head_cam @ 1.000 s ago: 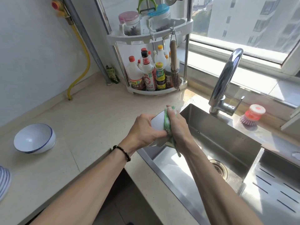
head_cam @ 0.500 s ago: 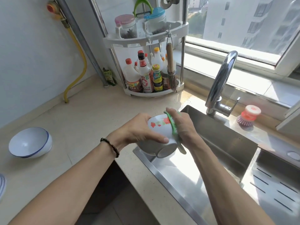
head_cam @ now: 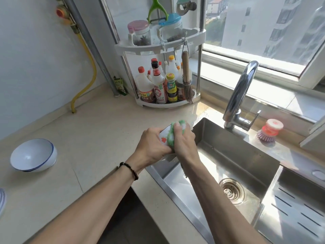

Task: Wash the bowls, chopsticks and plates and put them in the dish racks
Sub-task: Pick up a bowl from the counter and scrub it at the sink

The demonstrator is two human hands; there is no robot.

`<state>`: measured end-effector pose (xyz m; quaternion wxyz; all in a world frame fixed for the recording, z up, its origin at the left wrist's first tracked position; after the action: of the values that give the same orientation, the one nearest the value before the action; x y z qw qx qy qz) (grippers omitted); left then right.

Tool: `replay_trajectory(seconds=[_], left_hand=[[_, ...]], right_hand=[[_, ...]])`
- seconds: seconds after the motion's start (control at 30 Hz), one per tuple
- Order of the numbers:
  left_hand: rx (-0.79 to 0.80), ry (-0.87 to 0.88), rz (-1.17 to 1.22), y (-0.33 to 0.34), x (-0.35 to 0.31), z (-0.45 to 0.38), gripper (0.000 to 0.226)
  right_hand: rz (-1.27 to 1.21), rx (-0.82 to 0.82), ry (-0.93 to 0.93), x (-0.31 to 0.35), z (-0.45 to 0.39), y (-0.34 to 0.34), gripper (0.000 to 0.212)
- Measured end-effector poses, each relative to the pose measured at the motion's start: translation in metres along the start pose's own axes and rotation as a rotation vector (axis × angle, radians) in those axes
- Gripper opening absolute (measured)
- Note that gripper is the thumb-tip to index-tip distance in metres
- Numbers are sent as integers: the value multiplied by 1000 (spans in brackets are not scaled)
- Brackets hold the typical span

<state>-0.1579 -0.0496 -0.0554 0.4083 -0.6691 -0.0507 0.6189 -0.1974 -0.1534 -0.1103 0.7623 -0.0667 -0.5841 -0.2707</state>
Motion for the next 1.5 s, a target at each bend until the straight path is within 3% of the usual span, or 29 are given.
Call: replay_trajectory(seconds=[0.17,0.27,0.33,0.5,0.63,0.73,0.8,0.93,1.0,1.17,1.27,1.43,1.5], left_hand=[[48,87,39,-1,-6,11,27],[-14,77,-8,-4,1,6,27],[29,82,-37,-3,-4,7,26],[115,76,323,-10,-18,23,32],[265,-28,436,-6,-4,30,46],[379,-105,283,-4,-6,24,41],[303,-106,145,-8,-7,15,40],[117,-81,145,-12,-3,11,24],[83,-53,117,-12,0,12,23],[12,-15,132,-12,1,18,28],[-115,-58,92,-18,9,13,23],[-57,-6,74,-13,12,20,23],[-107,-47,99,-16,18,19,23]], right_hand=[[-280,9,184,-8,-8,-6,51],[-84,14,70,-8,-5,5,38],[-100,21,83,-7,-1,6,38],[-438,135,249,-14,-11,-8,50],[-383,117,258,-16,-11,-10,59],[-255,75,123,-2,-15,-17,33],[-137,103,24,12,-16,-15,34],[69,124,-158,24,-5,10,37],[119,105,-140,11,0,18,45],[-214,101,196,-10,-8,10,46],[-9,72,23,-4,-4,21,49],[-56,53,155,-16,-3,14,52],[70,88,2,-3,-6,21,51]])
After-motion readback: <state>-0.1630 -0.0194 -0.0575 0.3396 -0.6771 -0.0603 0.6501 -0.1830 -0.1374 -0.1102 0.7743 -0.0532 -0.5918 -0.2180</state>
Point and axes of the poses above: each hand's wrist, its own z-axis away from the middle knuckle, its own y-axis out of the palm, x = y × z, the point moved 9 cm from there along -z, towards the middle knuckle, and after that the axes turned 4 degrees about -z, right-handed, at the moved point
